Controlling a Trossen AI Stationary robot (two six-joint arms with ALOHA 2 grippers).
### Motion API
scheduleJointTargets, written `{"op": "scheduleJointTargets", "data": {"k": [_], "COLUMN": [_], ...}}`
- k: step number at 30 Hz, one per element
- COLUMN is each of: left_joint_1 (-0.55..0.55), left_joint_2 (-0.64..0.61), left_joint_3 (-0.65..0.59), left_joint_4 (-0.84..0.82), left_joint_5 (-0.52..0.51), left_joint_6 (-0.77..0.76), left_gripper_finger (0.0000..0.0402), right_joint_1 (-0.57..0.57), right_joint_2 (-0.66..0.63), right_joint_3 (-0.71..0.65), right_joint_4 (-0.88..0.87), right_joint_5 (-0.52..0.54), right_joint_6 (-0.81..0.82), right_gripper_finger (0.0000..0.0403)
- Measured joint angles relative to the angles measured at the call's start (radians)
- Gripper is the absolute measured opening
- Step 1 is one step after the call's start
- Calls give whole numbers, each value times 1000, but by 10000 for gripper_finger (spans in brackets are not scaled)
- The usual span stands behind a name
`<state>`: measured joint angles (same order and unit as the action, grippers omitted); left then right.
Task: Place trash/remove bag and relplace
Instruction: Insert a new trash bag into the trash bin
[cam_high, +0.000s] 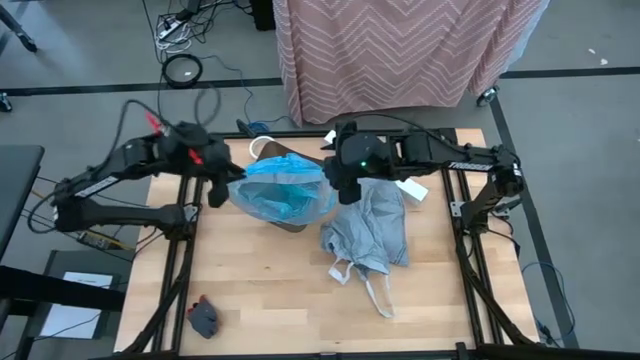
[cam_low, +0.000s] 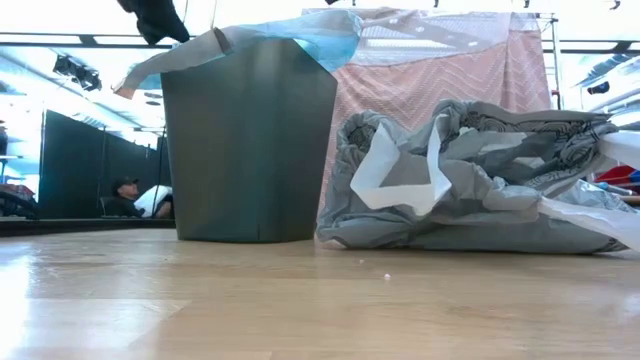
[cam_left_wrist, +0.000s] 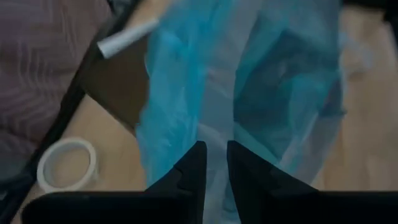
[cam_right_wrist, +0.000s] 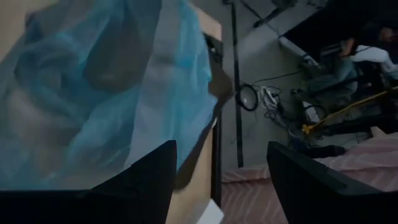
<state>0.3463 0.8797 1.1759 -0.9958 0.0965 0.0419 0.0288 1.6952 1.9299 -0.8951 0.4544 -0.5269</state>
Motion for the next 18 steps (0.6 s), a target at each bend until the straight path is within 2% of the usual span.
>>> {"op": "scheduleJointTargets", "data": {"k": [4, 8, 13, 18], "left_joint_1": [-107, -223, -310, -340], "left_joint_2": [53, 106, 154, 196], "left_joint_3": [5, 93, 223, 224], "left_joint_4": [-19, -70, -163, -261], "left_joint_5": [-22, -65, -270, -424], "left_joint_6": [-46, -70, -79, -102], "left_gripper_finger": [67, 54, 51, 51], "right_joint_1": [4, 4, 3, 0], "right_joint_2": [10, 7, 14, 34], "right_joint_3": [-1, 0, 0, 1], "right_joint_4": [-1, 9, 9, 8], "right_joint_5": [2, 2, -7, -12], "right_joint_6": [48, 109, 111, 111], "right_gripper_finger": [237, 237, 236, 236]}}
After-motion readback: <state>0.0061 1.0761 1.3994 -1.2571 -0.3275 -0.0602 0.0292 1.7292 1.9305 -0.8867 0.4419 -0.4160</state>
